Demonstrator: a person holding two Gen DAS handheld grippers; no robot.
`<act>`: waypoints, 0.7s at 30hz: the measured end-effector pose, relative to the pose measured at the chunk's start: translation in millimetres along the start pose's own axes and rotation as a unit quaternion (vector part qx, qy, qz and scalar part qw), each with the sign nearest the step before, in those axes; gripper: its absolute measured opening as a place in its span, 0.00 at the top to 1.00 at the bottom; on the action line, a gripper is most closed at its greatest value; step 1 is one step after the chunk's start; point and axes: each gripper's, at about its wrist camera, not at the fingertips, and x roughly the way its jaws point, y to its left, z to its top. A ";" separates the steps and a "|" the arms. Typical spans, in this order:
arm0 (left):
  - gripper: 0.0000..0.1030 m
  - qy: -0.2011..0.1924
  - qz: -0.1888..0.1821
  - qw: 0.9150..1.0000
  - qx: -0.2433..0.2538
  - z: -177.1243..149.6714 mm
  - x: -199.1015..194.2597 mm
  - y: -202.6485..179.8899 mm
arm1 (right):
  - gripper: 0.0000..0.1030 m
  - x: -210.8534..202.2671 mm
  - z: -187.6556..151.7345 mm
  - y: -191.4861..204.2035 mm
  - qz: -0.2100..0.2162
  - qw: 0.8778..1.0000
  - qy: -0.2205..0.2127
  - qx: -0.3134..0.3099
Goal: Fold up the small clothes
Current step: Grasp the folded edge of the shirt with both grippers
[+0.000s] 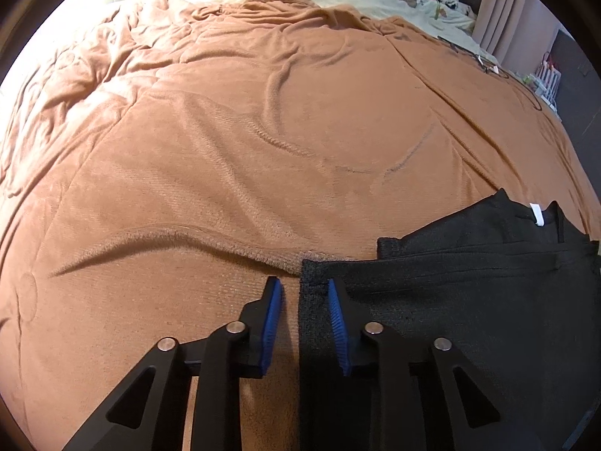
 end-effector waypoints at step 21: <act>0.94 -0.063 0.036 0.997 0.013 20.3 -36.9 -7.6 | 0.98 -39.1 10.2 15.4 -0.020 0.998 -0.060 -0.021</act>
